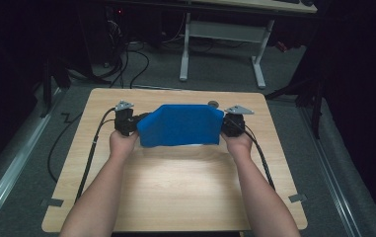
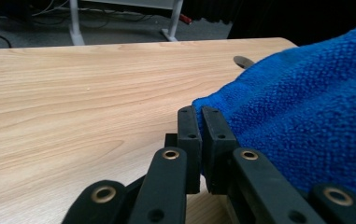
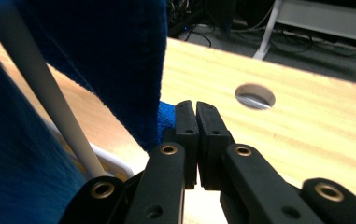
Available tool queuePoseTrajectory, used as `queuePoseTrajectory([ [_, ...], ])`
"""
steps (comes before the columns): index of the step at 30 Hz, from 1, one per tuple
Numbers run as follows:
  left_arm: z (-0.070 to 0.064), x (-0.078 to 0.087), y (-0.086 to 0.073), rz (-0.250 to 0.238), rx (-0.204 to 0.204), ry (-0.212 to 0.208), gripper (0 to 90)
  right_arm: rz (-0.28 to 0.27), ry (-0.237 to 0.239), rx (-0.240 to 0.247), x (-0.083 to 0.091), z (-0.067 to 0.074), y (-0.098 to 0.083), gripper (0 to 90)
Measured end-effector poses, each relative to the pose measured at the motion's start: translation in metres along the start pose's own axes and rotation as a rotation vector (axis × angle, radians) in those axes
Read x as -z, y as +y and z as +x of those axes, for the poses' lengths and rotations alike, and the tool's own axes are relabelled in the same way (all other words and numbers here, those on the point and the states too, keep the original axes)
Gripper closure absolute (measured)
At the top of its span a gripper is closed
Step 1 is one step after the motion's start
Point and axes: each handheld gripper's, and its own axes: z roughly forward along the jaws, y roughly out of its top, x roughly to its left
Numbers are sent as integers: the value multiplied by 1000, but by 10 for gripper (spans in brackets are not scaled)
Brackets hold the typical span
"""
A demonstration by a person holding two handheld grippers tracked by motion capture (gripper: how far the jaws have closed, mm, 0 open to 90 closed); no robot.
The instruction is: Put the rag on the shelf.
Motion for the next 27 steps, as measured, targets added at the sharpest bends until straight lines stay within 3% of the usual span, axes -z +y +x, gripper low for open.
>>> queuePoseTrajectory([
  [4,1,-3,-2,-1,9,-3,863,16,3,2,-2,-1,-8,890],
  [7,7,-12,-8,52,31,25,861,21,-3,-5,-3,-1,-15,890],
  [11,7,-18,-14,72,37,16,854,38,-5,-10,-4,-3,-22,889],
  [14,5,-19,-16,59,55,-1,758,42,-3,-5,-4,-4,-25,886],
  [20,2,-5,-8,14,20,42,693,22,-2,6,2,0,-19,782],
  [27,1,9,-2,-4,-24,83,645,-3,-21,10,8,0,-13,705],
])
